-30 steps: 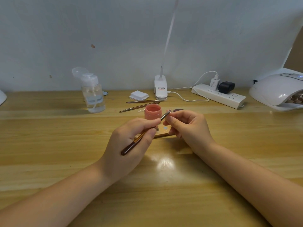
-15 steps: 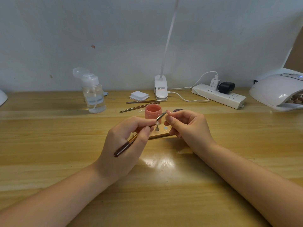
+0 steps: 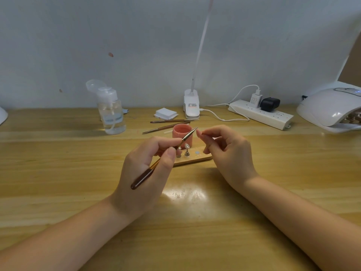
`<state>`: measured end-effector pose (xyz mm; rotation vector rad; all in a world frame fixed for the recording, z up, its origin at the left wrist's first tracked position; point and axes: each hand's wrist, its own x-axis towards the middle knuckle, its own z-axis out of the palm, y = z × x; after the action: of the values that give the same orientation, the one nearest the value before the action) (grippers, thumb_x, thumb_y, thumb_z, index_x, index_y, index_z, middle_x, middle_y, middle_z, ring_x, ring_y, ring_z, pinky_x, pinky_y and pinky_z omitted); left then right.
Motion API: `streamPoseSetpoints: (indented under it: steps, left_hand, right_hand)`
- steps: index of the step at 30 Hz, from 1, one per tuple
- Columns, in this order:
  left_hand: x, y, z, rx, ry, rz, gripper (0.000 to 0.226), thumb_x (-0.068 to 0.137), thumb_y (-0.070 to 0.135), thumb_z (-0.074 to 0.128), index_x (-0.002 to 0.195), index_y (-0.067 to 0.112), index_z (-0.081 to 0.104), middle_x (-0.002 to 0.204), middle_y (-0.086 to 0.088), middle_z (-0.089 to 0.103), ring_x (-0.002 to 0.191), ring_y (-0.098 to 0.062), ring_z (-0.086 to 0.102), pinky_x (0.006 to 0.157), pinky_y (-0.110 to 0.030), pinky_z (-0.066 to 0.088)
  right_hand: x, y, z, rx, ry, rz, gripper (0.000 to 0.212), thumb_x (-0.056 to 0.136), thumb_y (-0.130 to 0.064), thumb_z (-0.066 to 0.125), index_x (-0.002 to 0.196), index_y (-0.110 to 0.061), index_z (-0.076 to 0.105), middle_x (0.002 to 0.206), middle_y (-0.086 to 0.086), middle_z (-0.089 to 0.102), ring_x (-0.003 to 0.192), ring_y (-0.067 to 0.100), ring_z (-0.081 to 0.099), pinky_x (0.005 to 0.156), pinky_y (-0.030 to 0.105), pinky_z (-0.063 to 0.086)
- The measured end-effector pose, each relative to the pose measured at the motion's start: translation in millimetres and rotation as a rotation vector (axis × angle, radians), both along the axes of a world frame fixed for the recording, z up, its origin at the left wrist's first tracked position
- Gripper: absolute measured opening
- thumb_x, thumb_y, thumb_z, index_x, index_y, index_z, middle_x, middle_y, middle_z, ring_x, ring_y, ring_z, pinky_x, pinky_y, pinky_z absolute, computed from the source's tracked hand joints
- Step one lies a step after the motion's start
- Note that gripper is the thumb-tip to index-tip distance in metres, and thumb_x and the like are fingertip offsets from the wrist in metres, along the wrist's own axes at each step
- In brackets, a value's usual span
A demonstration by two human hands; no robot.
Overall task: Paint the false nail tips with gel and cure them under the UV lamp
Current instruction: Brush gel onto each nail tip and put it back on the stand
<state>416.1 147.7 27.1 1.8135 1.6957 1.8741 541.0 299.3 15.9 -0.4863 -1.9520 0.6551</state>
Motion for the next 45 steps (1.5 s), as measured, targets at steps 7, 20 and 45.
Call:
streamPoseSetpoints:
  steps: [7,20,45]
  left_hand:
    - [0,0,-1,-0.022,0.022,-0.007,0.024,0.088,0.027,0.049,0.102,0.020,0.068,0.091,0.007,0.071,0.090,-0.015,0.067,0.078,-0.028,0.053]
    - [0,0,-2,-0.033,-0.067,-0.025,0.023,0.090,0.031,0.048,0.104,0.028,0.066,0.094,0.008,0.072,0.094,-0.017,0.067,0.081,-0.023,0.051]
    - [-9,13,-10,-0.112,-0.514,0.046,0.014,0.099,0.028,0.052,0.106,0.027,0.064,0.099,0.009,0.070,0.101,-0.004,0.065,0.090,-0.033,0.049]
  right_hand:
    - [-2,-1,-1,0.000,0.022,-0.007,0.009,0.088,-0.005,0.068,0.097,-0.006,0.070,0.078,-0.001,0.068,0.061,0.009,0.066,0.059,0.032,0.054]
    - [-3,-1,-1,-0.128,0.019,-0.014,0.005,0.087,-0.012,0.071,0.091,-0.008,0.071,0.074,0.001,0.070,0.060,0.018,0.067,0.061,0.047,0.055]
    - [-9,3,-3,-0.042,-0.500,-0.270,0.021,0.091,-0.039,0.061,0.100,-0.028,0.076,0.091,-0.003,0.074,0.087,0.016,0.063,0.071,0.030,0.046]
